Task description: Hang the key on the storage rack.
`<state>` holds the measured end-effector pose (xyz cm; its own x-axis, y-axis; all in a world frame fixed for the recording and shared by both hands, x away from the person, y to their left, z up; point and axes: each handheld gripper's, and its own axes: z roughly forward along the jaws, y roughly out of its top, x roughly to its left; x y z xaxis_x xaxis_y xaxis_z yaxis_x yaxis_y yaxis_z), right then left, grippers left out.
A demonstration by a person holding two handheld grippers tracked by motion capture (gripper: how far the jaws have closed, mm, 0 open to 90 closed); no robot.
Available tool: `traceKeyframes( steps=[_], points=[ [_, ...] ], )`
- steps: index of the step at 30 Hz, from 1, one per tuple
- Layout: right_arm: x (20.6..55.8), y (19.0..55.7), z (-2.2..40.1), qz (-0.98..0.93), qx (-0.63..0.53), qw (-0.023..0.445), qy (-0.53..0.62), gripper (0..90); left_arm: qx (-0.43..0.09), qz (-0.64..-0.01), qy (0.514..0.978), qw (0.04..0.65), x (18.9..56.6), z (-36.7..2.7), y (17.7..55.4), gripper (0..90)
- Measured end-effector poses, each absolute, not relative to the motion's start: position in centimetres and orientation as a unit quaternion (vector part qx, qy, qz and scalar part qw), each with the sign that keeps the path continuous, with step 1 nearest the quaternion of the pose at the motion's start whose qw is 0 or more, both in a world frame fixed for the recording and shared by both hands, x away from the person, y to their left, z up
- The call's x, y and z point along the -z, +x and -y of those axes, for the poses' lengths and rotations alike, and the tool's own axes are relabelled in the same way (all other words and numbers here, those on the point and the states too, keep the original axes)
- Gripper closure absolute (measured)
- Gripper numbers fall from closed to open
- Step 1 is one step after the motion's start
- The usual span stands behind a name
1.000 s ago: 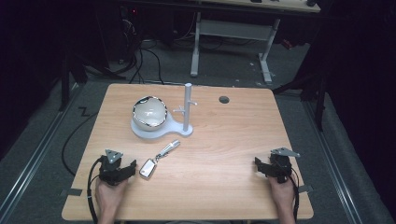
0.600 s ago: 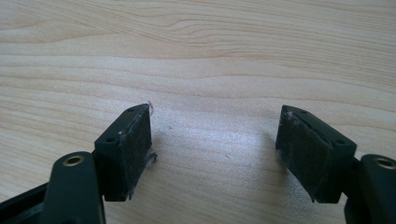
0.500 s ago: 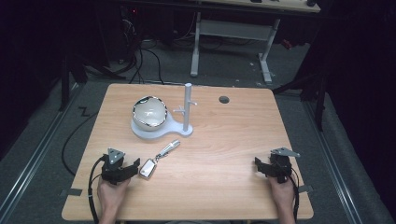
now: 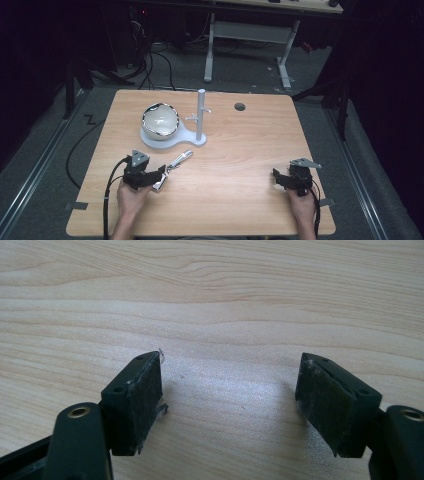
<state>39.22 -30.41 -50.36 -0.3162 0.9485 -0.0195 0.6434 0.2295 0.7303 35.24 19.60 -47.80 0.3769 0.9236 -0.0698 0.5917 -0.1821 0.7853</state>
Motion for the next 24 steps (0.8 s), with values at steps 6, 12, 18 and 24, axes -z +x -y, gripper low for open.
traceKeyframes(
  steps=[6, 12, 18, 24],
  points=[
    [50.4, 39.2, 30.4, -0.746, -0.318, 0.240, 0.533, 27.0, -0.204, -0.492, 0.763, 0.368, 47.9, -17.6, 37.0, 37.8],
    [50.4, 39.2, 30.4, -0.746, -0.318, 0.240, 0.533, 27.0, -0.196, -0.483, 0.777, 0.353, 48.5, -16.5, 38.4, 45.1],
    [50.4, 39.2, 30.4, -0.746, -0.318, 0.240, 0.533, 27.0, -0.176, -0.478, 0.792, 0.337, 49.4, -15.4, 39.7, 49.8],
    [50.4, 39.2, 30.4, -0.746, -0.318, 0.240, 0.533, 27.0, -0.170, -0.472, 0.799, 0.330, 49.4, -15.0, 40.3, 61.7]
  ],
)
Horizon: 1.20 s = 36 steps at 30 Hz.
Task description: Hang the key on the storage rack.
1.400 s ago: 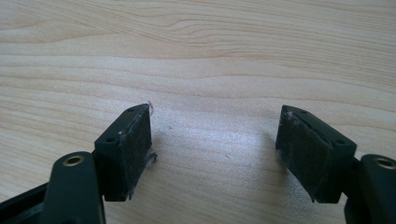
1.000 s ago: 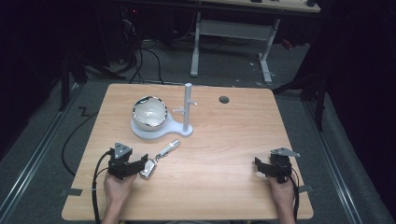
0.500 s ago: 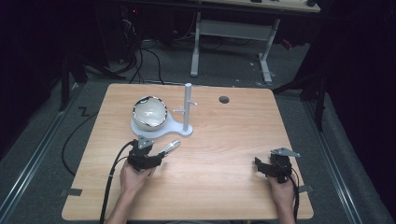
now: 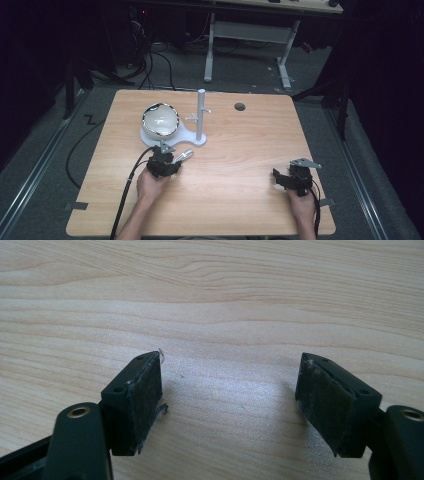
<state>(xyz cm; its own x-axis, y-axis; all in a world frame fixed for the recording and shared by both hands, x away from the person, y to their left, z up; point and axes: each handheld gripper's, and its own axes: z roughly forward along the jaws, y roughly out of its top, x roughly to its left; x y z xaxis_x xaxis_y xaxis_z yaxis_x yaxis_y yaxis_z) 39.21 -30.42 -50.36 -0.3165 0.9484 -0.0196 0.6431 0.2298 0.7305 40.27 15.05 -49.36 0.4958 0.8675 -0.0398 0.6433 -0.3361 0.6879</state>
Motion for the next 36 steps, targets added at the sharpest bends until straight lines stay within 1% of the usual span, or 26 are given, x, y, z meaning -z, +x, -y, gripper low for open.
traceKeyframes(
  steps=[2, 7, 9, 10, 19, 23, 27, 34, 36],
  points=[
    [50.4, 39.2, 30.4, -0.746, -0.318, 0.240, 0.533, 27.0, -0.166, -0.470, 0.802, 0.329, 49.3, -15.0, 40.3, 66.0],
    [50.4, 39.2, 30.4, -0.746, -0.318, 0.240, 0.533, 27.0, -0.164, -0.467, 0.804, 0.330, 49.3, -15.1, 40.4, 68.8],
    [50.4, 39.2, 30.4, -0.746, -0.318, 0.240, 0.533, 27.0, -0.167, -0.465, 0.800, 0.340, 49.1, -15.2, 40.2, 70.2],
    [50.4, 39.2, 30.4, -0.747, -0.318, 0.240, 0.533, 27.0, -0.168, -0.466, 0.798, 0.344, 48.9, -15.3, 40.2, 74.2],
    [50.4, 39.2, 30.4, -0.747, -0.318, 0.240, 0.533, 27.0, -0.172, -0.461, 0.798, 0.348, 48.6, -15.5, 40.1, 74.5],
    [50.4, 39.2, 30.4, -0.746, -0.318, 0.240, 0.533, 27.0, -0.177, -0.455, 0.795, 0.359, 48.2, -15.4, 39.8, 74.7],
    [50.4, 39.2, 30.4, -0.746, -0.318, 0.240, 0.533, 27.0, -0.181, -0.449, 0.781, 0.395, 46.8, -15.7, 38.9, 74.8],
    [50.4, 39.2, 30.4, -0.746, -0.318, 0.240, 0.533, 27.0, -0.189, -0.437, 0.767, 0.431, 44.6, -16.1, 38.0, 74.8],
    [50.4, 39.2, 30.4, -0.747, -0.318, 0.240, 0.533, 27.0, -0.189, -0.434, 0.756, 0.451, 43.4, -16.4, 37.8, 74.8]
  ],
)
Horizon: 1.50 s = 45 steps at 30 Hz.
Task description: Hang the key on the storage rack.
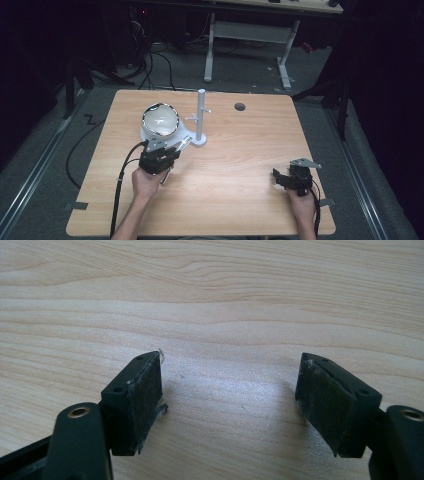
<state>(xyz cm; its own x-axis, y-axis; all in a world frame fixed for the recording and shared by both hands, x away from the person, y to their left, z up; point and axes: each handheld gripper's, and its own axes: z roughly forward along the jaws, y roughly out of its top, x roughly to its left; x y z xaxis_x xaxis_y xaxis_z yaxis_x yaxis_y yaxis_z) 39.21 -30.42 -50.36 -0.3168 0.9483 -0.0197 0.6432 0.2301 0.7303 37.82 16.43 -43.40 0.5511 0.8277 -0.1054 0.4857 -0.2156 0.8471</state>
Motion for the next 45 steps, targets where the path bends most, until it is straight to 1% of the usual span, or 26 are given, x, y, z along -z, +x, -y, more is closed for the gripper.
traceKeyframes(
  steps=[6, 12, 14, 29, 41, 45],
  points=[
    [50.4, 39.2, 30.4, -0.746, -0.318, 0.240, 0.533, 27.0, -0.189, -0.432, 0.736, 0.485, 41.7, -16.8, 37.9, 74.9],
    [50.4, 39.2, 30.4, -0.747, -0.318, 0.240, 0.533, 27.0, -0.190, -0.433, 0.722, 0.505, 40.5, -17.0, 38.3, 74.9],
    [50.4, 39.2, 30.4, -0.747, -0.318, 0.240, 0.533, 27.0, -0.191, -0.436, 0.710, 0.518, 39.9, -17.2, 38.6, 74.9],
    [50.4, 39.2, 30.4, -0.747, -0.318, 0.240, 0.533, 27.0, -0.210, -0.445, 0.679, 0.545, 37.5, -17.6, 40.0, 74.9],
    [50.4, 39.2, 30.4, -0.747, -0.318, 0.240, 0.533, 27.0, -0.200, -0.459, 0.655, 0.566, 36.5, -17.1, 42.2, 74.9],
    [50.4, 39.2, 30.4, -0.747, -0.318, 0.240, 0.533, 27.0, -0.198, -0.460, 0.654, 0.567, 36.3, -16.7, 42.6, 74.9]
  ],
)
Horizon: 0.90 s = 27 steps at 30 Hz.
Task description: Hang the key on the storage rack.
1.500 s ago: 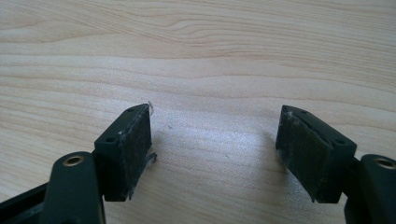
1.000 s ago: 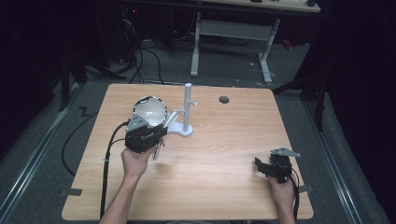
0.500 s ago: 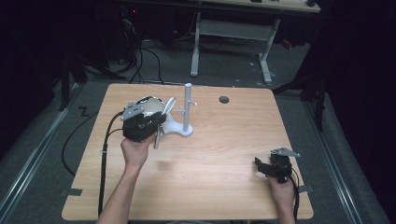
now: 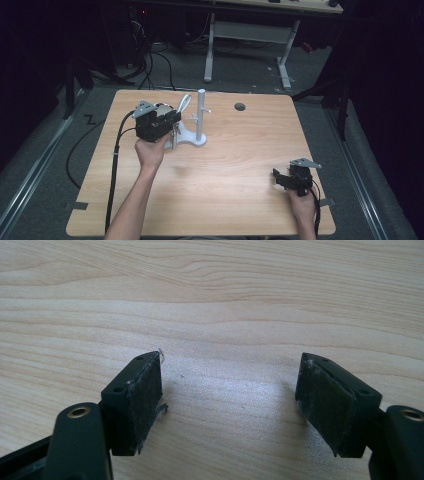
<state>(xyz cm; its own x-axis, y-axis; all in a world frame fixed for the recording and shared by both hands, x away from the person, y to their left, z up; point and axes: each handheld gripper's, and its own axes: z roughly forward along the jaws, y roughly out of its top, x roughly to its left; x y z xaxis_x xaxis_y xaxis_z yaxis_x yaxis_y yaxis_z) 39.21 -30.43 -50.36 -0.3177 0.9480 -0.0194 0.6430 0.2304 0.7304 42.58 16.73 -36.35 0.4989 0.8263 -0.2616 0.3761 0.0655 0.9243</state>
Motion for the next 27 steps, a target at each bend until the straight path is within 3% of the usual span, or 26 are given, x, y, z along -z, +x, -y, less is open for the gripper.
traceKeyframes(
  steps=[27],
  points=[
    [50.4, 39.2, 30.4, -0.748, -0.318, 0.239, 0.532, 27.0, -0.201, -0.480, 0.630, 0.576, 36.3, -14.7, 45.6, 74.9]
  ],
)
